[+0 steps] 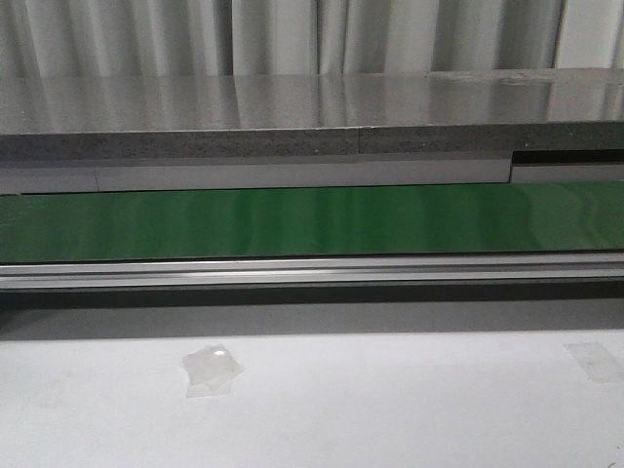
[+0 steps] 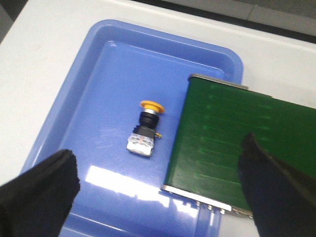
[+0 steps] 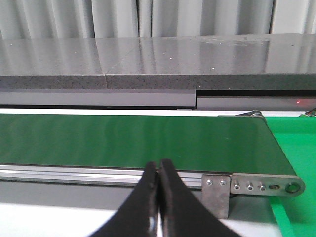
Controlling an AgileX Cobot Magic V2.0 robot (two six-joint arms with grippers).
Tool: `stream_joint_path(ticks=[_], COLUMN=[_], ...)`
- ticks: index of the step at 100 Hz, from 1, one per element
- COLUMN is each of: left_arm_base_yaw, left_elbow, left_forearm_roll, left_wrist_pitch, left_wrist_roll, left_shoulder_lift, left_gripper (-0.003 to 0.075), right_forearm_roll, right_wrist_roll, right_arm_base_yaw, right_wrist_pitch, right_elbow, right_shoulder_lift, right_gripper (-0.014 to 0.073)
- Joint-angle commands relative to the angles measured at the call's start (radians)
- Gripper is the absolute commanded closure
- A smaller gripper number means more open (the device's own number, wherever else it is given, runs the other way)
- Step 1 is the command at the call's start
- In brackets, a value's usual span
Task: Move button from left to right
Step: 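Lower the left gripper and close it around the yellow push button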
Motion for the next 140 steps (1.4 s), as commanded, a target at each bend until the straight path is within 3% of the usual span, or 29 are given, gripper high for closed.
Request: stream_joint_path(ticks=[1, 53, 140], left_arm_base_yaw=[0.03, 0.072, 0.072], left_elbow=[-0.082, -0.278, -0.306], left_forearm_roll=[-0.006, -0.017, -0.054], left_wrist_pitch=[-0.059, -0.008, -0.059], left_wrist_roll=[0.022, 0.069, 0.097], left_shoulder_lift=[0.06, 0.482, 0.673], left_gripper=[0.0099, 0.0099, 0.01], right_forearm_roll=[-0.006, -0.006, -0.006], right_wrist_roll=[-0.005, -0.005, -0.005], right_arm_base_yaw=[0.003, 0.003, 0.003], right_wrist_pitch=[-0.081, -0.081, -0.081], right_elbow=[-0.016, -0.016, -0.016], right_shoulder_lift=[-0.02, -0.02, -0.02], right_gripper=[0.0662, 0.0662, 0.0662])
